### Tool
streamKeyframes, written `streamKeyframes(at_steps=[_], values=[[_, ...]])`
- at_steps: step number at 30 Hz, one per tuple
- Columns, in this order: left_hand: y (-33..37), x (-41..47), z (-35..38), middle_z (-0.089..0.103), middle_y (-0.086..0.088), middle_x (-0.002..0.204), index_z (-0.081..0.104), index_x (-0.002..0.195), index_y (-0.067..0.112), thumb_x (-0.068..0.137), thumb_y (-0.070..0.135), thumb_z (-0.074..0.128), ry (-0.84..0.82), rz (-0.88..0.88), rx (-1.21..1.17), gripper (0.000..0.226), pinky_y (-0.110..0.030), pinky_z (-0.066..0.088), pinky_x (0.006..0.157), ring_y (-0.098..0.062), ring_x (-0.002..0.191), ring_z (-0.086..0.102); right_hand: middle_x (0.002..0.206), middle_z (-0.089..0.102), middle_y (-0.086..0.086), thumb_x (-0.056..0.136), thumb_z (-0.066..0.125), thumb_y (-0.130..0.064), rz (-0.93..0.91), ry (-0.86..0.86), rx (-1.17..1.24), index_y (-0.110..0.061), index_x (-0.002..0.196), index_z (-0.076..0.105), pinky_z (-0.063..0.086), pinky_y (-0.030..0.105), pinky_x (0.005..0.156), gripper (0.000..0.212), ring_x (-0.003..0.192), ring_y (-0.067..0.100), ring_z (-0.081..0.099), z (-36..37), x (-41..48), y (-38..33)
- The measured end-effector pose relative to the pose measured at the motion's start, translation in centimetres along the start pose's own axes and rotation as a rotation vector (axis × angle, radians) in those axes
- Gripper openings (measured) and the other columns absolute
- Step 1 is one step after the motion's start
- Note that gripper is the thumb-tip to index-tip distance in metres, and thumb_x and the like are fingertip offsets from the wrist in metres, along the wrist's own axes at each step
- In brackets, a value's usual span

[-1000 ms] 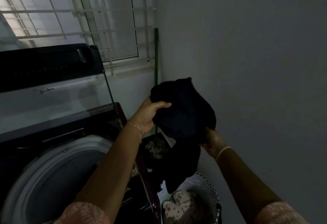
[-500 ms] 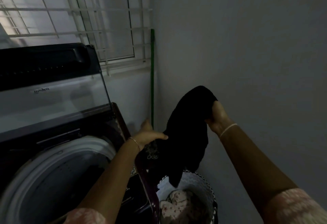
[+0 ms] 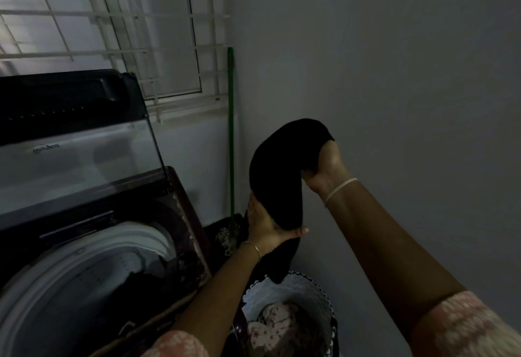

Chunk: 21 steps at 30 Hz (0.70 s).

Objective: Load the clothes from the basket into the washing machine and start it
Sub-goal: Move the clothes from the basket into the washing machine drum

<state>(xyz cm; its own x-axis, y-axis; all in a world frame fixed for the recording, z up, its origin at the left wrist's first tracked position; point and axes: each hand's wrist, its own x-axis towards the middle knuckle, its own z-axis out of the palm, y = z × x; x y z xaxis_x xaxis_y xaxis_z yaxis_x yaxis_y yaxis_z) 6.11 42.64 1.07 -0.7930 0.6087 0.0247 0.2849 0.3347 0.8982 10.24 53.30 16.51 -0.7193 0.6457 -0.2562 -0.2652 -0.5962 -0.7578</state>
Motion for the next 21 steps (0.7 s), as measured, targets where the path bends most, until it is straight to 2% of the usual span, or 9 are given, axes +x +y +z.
streamKeyframes(at_steps=[3,7,10,12,14,16,18,20,21], values=[[0.8,0.0,-0.2,0.014,0.002,0.157,-0.005,0.151,0.018,0.030,0.058,0.089,0.092,-0.037,-0.066,0.158,-0.027,0.012,0.119,-0.014,0.145,0.015,0.073,0.069,0.004,0.102,0.032,-0.031,0.038,-0.047,0.076,-0.013,0.103,0.062,0.053,0.023,0.045,0.036,0.063,0.018,0.067,1.1,-0.5,0.3],[1.0,1.0,-0.5,0.018,-0.003,0.157,-0.015,0.150,0.012,0.044,0.032,0.095,0.100,-0.175,-0.188,0.154,-0.025,0.016,0.116,-0.015,0.144,0.021,0.105,0.066,0.010,0.102,0.034,-0.027,0.120,-0.047,0.111,-0.010,0.125,0.058,0.059,0.027,0.051,0.037,0.084,0.023,0.062,2.4,-1.0,0.9],[0.5,1.7,-0.5,0.028,-0.007,0.153,-0.008,0.150,0.010,0.050,0.020,0.094,0.096,-0.228,-0.318,0.143,-0.034,0.027,0.117,-0.019,0.140,0.032,0.120,0.061,0.011,0.102,0.033,-0.025,0.153,-0.078,0.138,-0.010,0.132,0.053,0.059,0.028,0.056,0.039,0.089,0.024,0.062,3.4,-1.2,1.1],[0.1,2.0,-0.6,0.035,-0.007,0.149,0.004,0.151,0.012,0.050,0.020,0.094,0.065,-0.271,-0.404,0.135,-0.041,0.034,0.114,-0.021,0.135,0.039,0.114,0.063,0.012,0.102,0.034,-0.026,0.177,-0.125,0.159,-0.009,0.131,0.053,0.060,0.029,0.056,0.039,0.088,0.024,0.063,3.9,-1.4,1.3],[-0.2,2.2,-0.8,0.047,-0.006,0.142,0.029,0.146,0.013,0.053,0.028,0.093,0.042,-0.286,-0.487,0.114,-0.042,0.041,0.108,-0.022,0.127,0.049,0.101,0.065,0.012,0.102,0.036,-0.027,0.193,-0.167,0.184,-0.008,0.125,0.057,0.059,0.028,0.052,0.036,0.079,0.023,0.066,4.2,-1.7,1.3],[-0.1,2.5,-1.4,0.054,-0.007,0.136,0.045,0.139,0.015,0.061,0.031,0.088,0.065,-0.338,-0.657,0.091,-0.046,0.045,0.104,-0.026,0.121,0.055,0.095,0.065,0.012,0.102,0.036,-0.024,0.186,-0.194,0.217,-0.006,0.116,0.060,0.060,0.028,0.055,0.033,0.077,0.022,0.067,4.3,-2.1,0.9],[-0.1,2.8,-2.0,0.058,-0.009,0.132,0.050,0.136,0.018,0.062,0.037,0.086,0.084,-0.419,-0.847,0.084,-0.050,0.047,0.100,-0.029,0.118,0.057,0.097,0.065,0.013,0.102,0.036,-0.023,0.174,-0.200,0.253,-0.004,0.111,0.061,0.060,0.029,0.060,0.032,0.083,0.022,0.064,3.9,-2.1,0.3],[0.0,2.8,-2.8,0.065,-0.007,0.121,0.057,0.129,0.025,0.050,0.048,0.088,0.057,-0.458,-0.920,0.088,-0.052,0.052,0.092,-0.030,0.108,0.063,0.104,0.065,0.015,0.102,0.037,-0.024,0.166,-0.211,0.255,-0.004,0.116,0.060,0.060,0.034,0.068,0.034,0.091,0.025,0.064,3.0,-1.8,-0.4],[0.2,2.7,-3.3,0.067,-0.007,0.117,0.060,0.126,0.025,0.051,0.048,0.086,0.040,-0.473,-0.936,0.082,-0.052,0.053,0.089,-0.030,0.105,0.064,0.108,0.065,0.015,0.102,0.036,-0.025,0.157,-0.205,0.237,-0.005,0.118,0.060,0.059,0.036,0.071,0.035,0.095,0.027,0.064,2.4,-1.5,-0.8]])
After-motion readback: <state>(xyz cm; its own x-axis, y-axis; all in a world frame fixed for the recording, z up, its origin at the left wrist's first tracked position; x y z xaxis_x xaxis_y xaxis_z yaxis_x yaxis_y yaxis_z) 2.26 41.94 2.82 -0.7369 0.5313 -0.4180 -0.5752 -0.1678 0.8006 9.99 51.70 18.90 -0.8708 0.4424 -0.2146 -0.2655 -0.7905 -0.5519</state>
